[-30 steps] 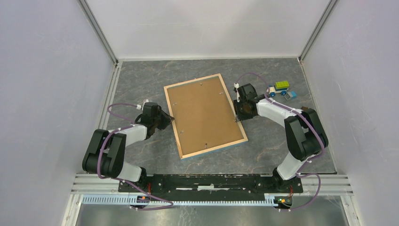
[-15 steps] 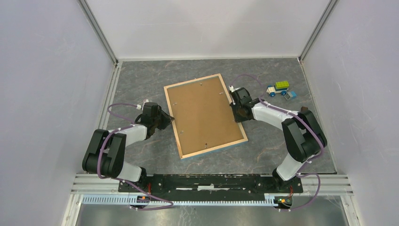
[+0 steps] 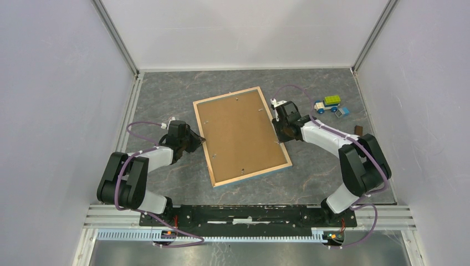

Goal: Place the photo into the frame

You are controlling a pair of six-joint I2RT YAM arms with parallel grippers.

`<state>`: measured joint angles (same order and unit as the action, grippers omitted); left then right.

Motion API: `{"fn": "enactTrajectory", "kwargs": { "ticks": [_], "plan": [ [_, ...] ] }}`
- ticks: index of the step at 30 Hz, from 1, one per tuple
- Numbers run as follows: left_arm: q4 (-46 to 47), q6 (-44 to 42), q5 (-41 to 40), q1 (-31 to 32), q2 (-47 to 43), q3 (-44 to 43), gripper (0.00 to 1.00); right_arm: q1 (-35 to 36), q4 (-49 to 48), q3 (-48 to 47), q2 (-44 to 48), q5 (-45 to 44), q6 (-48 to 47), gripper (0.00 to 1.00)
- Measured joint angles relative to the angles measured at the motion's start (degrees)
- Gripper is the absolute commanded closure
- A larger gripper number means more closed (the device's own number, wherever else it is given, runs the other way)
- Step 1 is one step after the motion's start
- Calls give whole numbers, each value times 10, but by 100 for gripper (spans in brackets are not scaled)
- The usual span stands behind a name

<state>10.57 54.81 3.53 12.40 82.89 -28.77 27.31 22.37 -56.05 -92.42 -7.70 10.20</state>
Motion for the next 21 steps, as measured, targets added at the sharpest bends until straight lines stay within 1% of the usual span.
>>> {"fn": "enactTrajectory", "kwargs": {
  "ticks": [2,4,8,12,18,21],
  "plan": [
    [0,0,0,0,0,0,90,0,1,0,-1,2,-2,64],
    [0,0,0,0,0,0,90,-1,1,0,-6,13,-5,60],
    [0,0,0,0,0,0,90,-1,0,-1,-21,20,-7,59],
    [0,0,0,0,0,0,90,-1,0,-1,-34,24,-11,61],
    [0,0,0,0,0,0,90,0,-4,-1,-35,24,-11,68],
    [0,0,0,0,0,0,90,0,-7,-1,-37,21,-11,69]
  ]
}}
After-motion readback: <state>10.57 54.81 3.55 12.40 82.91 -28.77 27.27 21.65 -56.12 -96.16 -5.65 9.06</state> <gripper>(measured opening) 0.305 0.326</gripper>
